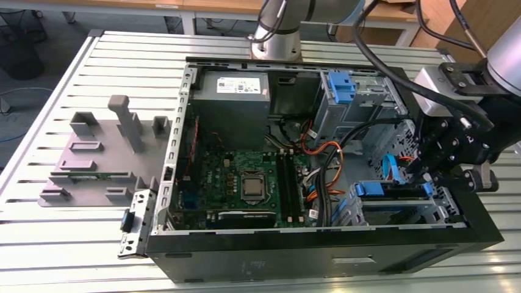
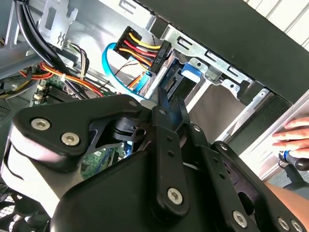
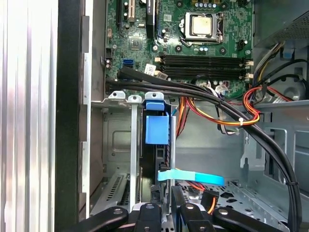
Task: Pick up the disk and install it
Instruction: 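Insert the first disk wire, then insert the second disk wire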
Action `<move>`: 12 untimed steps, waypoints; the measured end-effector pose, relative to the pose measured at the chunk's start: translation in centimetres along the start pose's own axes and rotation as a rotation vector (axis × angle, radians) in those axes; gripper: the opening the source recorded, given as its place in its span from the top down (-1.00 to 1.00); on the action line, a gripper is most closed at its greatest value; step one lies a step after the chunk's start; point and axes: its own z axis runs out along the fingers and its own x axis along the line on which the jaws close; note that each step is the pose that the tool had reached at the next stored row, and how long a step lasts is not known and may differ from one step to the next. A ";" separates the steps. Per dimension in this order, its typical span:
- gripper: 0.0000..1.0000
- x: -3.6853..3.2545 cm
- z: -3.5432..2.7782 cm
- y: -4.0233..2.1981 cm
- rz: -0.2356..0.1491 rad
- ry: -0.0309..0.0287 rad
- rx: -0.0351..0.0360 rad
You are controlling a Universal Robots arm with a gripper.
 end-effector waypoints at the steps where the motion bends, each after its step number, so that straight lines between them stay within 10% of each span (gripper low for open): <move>1: 0.54 0.00 -0.06 0.00 0.000 0.0000 0.0000; 12: 0.54 -0.01 -0.31 0.00 0.000 0.0000 0.0000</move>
